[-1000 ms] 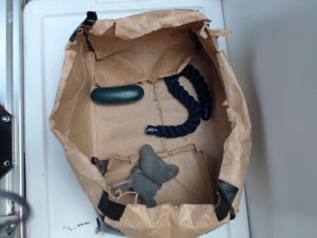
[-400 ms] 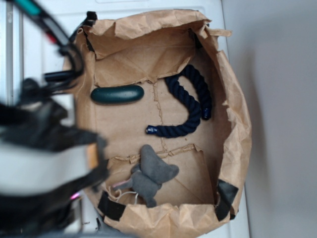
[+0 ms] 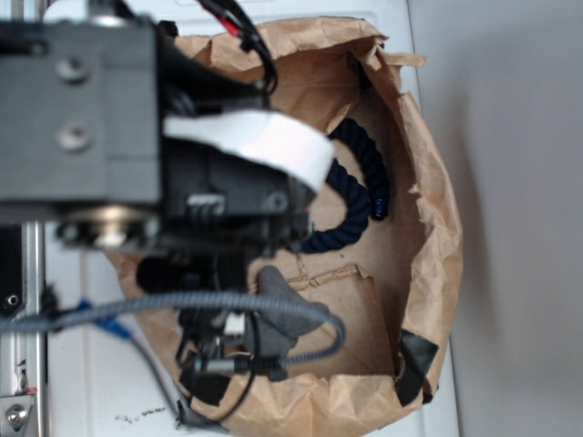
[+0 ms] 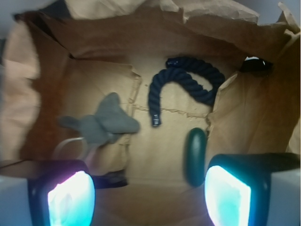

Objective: Grab the plastic pickle.

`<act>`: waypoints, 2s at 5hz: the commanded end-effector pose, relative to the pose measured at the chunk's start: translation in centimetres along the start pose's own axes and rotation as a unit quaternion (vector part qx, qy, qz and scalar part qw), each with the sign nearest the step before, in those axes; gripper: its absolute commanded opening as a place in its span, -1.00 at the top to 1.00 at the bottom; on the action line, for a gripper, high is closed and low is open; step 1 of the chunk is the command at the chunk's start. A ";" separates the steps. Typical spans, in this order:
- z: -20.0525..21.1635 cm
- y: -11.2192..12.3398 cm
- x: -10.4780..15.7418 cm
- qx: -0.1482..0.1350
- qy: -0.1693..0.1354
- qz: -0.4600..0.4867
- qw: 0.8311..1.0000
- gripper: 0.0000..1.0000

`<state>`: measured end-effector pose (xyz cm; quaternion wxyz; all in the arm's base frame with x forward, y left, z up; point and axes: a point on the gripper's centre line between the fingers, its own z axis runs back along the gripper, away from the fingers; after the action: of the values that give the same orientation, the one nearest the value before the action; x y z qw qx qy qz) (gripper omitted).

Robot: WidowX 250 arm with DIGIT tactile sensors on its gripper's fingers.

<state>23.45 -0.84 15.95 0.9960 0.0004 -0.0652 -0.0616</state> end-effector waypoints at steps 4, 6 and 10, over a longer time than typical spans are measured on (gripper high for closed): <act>-6.0 4.2 3.3 0.024 0.003 0.024 0.999 -1.00; -8.0 5.8 1.3 0.023 -0.017 -0.002 1.000 -1.00; -14.1 5.4 1.0 0.064 -0.048 -0.010 0.997 -1.00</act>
<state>26.44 4.79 1.86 0.9904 0.0633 -0.1075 -0.0599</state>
